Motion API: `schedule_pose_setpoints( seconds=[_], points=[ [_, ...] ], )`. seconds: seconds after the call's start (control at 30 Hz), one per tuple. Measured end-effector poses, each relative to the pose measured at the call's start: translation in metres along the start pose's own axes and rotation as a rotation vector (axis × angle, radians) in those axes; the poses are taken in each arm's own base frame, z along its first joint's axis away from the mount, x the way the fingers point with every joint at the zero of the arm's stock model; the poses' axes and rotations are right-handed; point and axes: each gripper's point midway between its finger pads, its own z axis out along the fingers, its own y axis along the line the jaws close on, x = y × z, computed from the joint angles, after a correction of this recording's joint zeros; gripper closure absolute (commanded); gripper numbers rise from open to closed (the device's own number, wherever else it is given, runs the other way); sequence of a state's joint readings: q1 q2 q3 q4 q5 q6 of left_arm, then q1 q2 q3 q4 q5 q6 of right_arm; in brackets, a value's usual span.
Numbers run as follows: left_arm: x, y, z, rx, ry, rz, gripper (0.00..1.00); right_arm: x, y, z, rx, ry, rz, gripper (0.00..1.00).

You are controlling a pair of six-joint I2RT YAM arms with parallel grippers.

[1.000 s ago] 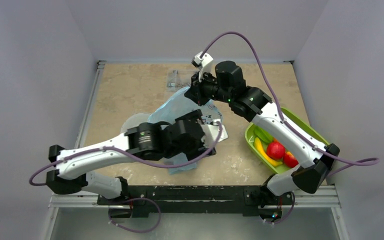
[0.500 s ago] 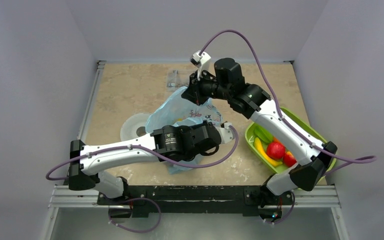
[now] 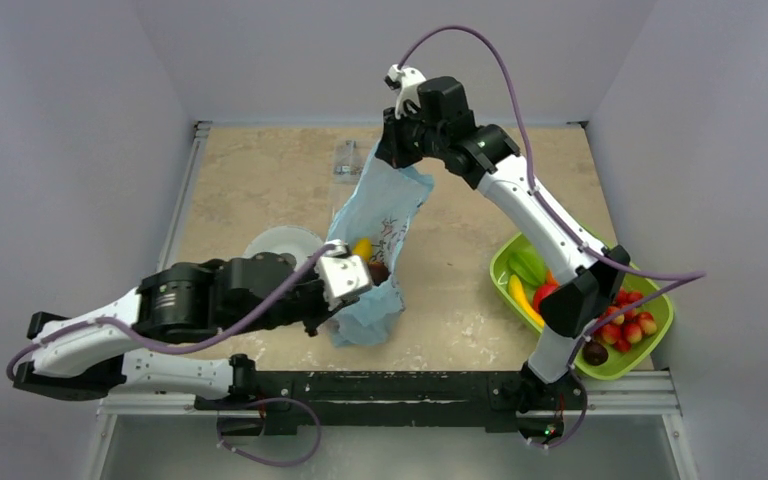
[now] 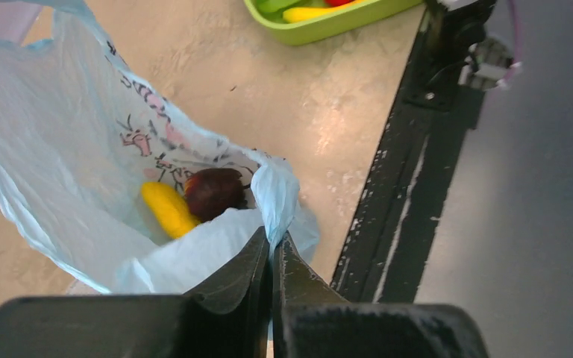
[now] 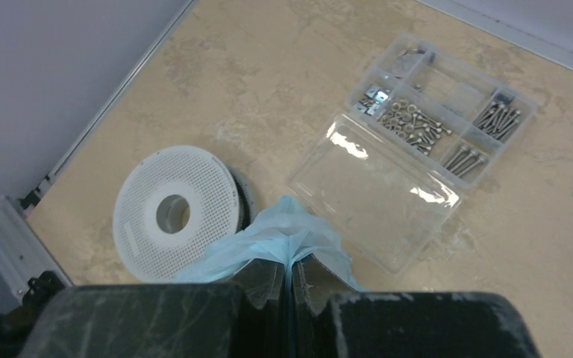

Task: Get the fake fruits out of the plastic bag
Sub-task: Adjust the plastic bag at the center of the board.

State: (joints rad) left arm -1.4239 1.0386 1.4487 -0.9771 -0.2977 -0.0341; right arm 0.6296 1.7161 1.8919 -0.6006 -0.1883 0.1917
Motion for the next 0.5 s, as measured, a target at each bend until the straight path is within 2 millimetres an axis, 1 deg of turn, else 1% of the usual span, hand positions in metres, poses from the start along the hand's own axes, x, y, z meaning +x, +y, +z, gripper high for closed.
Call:
schedule_pose_setpoints(
  seconds=[0.03,0.07,0.13,0.2,0.27,0.3,0.37,0.4,0.5],
  points=[
    [-0.001,-0.002,-0.006,0.017,-0.029,-0.021,1.00,0.000,-0.005,0.003,0.025,0.013,0.005,0.92],
    [-0.002,-0.003,-0.015,0.035,-0.065,-0.049,1.00,0.000,-0.010,0.006,0.051,0.025,0.009,0.83],
    [-0.002,-0.005,-0.023,0.059,-0.110,-0.088,1.00,0.001,-0.017,0.009,0.101,0.051,0.016,0.60],
    [-0.002,-0.009,-0.021,0.075,-0.120,-0.108,1.00,0.011,-0.021,0.006,0.140,0.087,0.022,0.38],
    [0.001,-0.016,-0.013,0.094,-0.106,-0.113,1.00,0.018,-0.021,-0.002,0.167,0.113,0.022,0.22],
    [0.002,-0.018,-0.009,0.101,-0.098,-0.113,1.00,0.020,-0.019,-0.008,0.176,0.118,0.023,0.16],
    [0.004,-0.022,-0.001,0.108,-0.079,-0.108,1.00,0.023,-0.012,-0.026,0.199,0.129,0.005,0.04],
    [0.004,-0.024,0.004,0.111,-0.070,-0.105,1.00,0.022,-0.007,-0.038,0.211,0.124,-0.006,0.02],
    [0.005,-0.027,0.009,0.115,-0.057,-0.102,1.00,0.011,0.007,-0.082,0.239,0.069,-0.037,0.01]
  ],
)
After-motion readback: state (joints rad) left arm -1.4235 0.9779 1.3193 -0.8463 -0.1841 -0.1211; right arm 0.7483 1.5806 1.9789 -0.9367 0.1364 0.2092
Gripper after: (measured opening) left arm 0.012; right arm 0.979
